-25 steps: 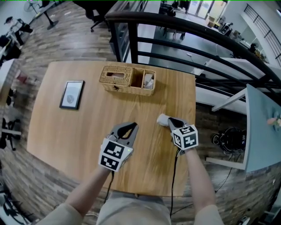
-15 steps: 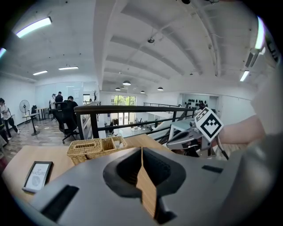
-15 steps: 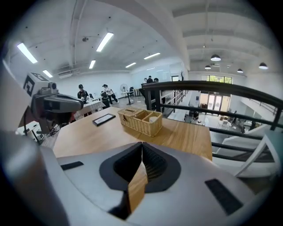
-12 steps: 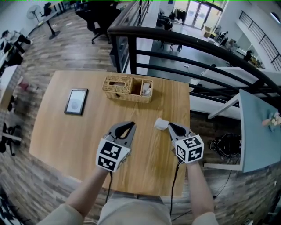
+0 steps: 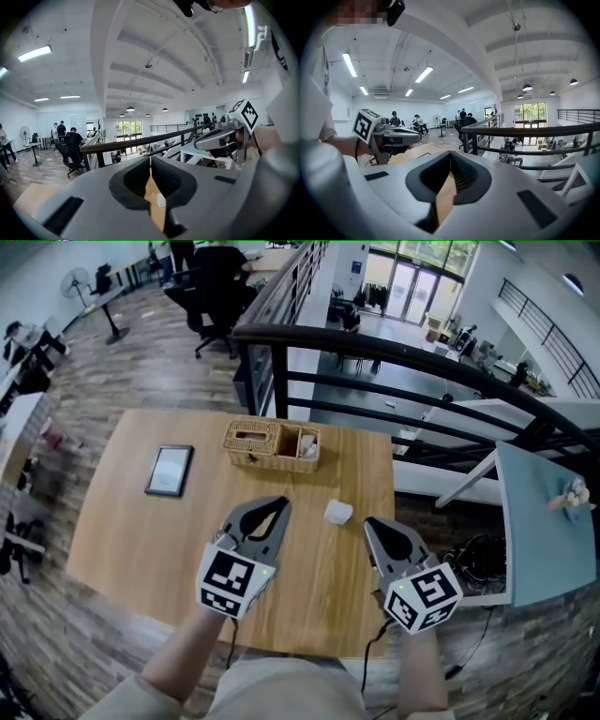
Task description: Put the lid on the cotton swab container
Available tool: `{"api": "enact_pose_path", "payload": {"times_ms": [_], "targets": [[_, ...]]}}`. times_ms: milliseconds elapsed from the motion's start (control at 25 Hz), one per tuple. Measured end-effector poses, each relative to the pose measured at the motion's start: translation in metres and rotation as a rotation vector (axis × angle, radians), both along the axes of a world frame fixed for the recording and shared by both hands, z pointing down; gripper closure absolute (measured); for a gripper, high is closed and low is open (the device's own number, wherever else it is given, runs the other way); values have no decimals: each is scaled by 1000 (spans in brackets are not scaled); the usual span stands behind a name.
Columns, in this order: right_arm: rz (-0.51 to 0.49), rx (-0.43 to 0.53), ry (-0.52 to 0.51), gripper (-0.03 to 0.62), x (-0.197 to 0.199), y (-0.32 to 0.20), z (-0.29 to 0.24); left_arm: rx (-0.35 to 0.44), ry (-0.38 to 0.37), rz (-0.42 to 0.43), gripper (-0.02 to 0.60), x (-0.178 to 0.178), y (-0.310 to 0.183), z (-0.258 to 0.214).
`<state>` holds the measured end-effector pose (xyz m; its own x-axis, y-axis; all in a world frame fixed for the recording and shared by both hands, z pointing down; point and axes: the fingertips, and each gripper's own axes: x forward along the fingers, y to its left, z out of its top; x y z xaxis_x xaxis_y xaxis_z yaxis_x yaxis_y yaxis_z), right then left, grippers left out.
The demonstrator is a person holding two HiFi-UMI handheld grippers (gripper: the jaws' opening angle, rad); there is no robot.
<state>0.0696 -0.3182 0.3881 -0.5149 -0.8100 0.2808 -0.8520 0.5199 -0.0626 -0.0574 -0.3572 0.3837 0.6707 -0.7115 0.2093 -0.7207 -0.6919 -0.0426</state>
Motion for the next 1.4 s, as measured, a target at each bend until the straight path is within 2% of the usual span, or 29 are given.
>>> {"api": "enact_pose_path", "payload": {"times_ms": [120,240,360,480,680,880,1040,1400], "targets": [[3,44,-1,567,-4,20,-27,33,5,15,551,0,18,-19],[-18,61,-19,568,-16,40,-42,94,-52,15,551,-5,34,-32],[-41,83,-15,568,-30,56,-47,116,-83,13,551,-11,47,-33],[-38,89,-9,568,-39,69,-46,115,-89,13,551,-17,57,-32],[-60,27,-73,568,-53,97,-34,85,-90,17,551,-27,80,-25],[-45,-10,7,568,-46,105,-15,26,-103,18,551,-34,96,-6],[-21,-5,82,568,-36,97,-8,34,-103,22,551,-32,95,-4],[-30,-18,91,568,-37,93,1,47,-100,21,551,-31,92,-7]]}}
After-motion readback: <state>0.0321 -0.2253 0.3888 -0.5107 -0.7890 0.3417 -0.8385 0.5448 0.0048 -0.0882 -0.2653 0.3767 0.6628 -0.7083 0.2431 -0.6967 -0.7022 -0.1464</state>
